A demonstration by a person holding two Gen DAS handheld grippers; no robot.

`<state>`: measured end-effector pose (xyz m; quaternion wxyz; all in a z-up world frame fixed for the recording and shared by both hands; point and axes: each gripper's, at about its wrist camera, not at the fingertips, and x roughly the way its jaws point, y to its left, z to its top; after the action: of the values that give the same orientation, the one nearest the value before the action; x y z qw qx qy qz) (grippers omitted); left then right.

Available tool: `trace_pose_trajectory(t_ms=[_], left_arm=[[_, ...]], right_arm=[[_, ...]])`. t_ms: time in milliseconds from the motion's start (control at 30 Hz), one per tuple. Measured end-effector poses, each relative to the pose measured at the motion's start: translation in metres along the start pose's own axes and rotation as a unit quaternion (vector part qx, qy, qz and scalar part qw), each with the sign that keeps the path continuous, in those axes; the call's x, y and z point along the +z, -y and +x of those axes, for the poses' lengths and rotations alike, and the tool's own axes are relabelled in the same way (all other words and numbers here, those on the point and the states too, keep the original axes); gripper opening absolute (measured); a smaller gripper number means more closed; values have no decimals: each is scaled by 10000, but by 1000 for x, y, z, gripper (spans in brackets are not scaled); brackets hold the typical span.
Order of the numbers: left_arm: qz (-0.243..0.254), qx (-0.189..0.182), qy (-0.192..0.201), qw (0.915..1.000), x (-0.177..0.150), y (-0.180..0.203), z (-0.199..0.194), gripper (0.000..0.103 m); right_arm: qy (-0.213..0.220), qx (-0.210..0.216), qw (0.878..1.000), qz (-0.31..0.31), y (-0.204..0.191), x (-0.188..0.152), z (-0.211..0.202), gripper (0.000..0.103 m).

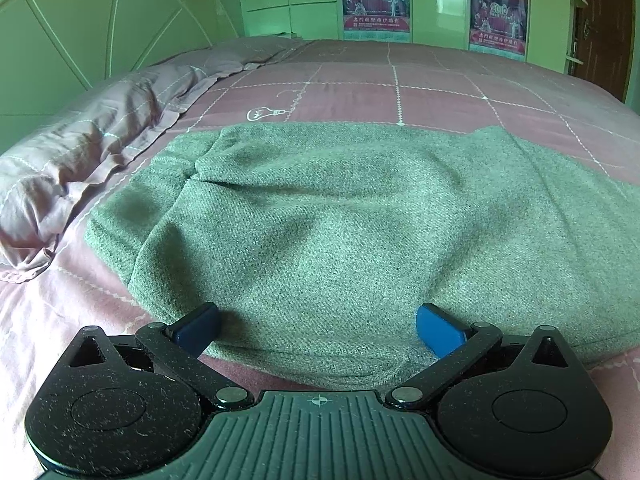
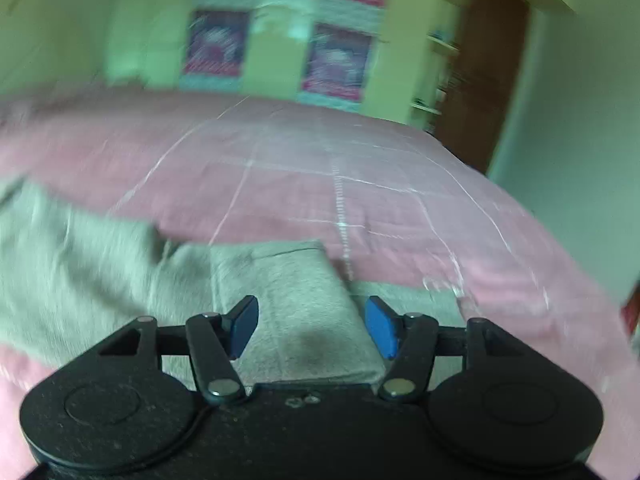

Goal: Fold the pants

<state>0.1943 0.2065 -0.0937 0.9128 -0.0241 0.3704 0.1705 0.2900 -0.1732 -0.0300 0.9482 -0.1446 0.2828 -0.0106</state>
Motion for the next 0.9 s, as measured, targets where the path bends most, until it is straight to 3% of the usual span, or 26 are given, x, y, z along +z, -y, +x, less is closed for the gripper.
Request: trace_pose_trajectory(t_ms=[100, 233, 333, 533, 600, 667, 767, 833, 900], left_arm=[[1, 0, 2, 10000, 0, 0, -1, 103], [-1, -6, 52, 10000, -2, 0, -1, 103], [-1, 7, 88, 10000, -3, 1, 0, 103], [-1, -13, 58, 10000, -2, 0, -1, 103], [0, -7, 62, 10000, -2, 1, -1, 103], [6, 0, 70, 10000, -2, 1, -1, 103], [14, -7, 63, 10000, -2, 1, 0, 103], [17, -18, 65, 10000, -2, 1, 0, 103], [16, -21, 59, 10000, -2, 1, 0, 103]], right_arm=[[12, 101, 9965, -826, -19, 2, -7, 48], [168, 357, 9907, -1305, -28, -11, -30, 46], [29, 341, 9822, -1847, -37, -23, -28, 44], [-219, 224, 9841, -1747, -41, -13, 3, 23], [-309, 422, 9886, -1412, -36, -5, 9, 3], [-332, 309, 9920, -1181, -31, 2, 12, 1], [217, 386, 9989, 134, 8, 23, -9, 1], [609, 317, 9909, 1158, 51, 35, -26, 1], [825, 132, 9738, 2113, 99, 34, -39, 1]])
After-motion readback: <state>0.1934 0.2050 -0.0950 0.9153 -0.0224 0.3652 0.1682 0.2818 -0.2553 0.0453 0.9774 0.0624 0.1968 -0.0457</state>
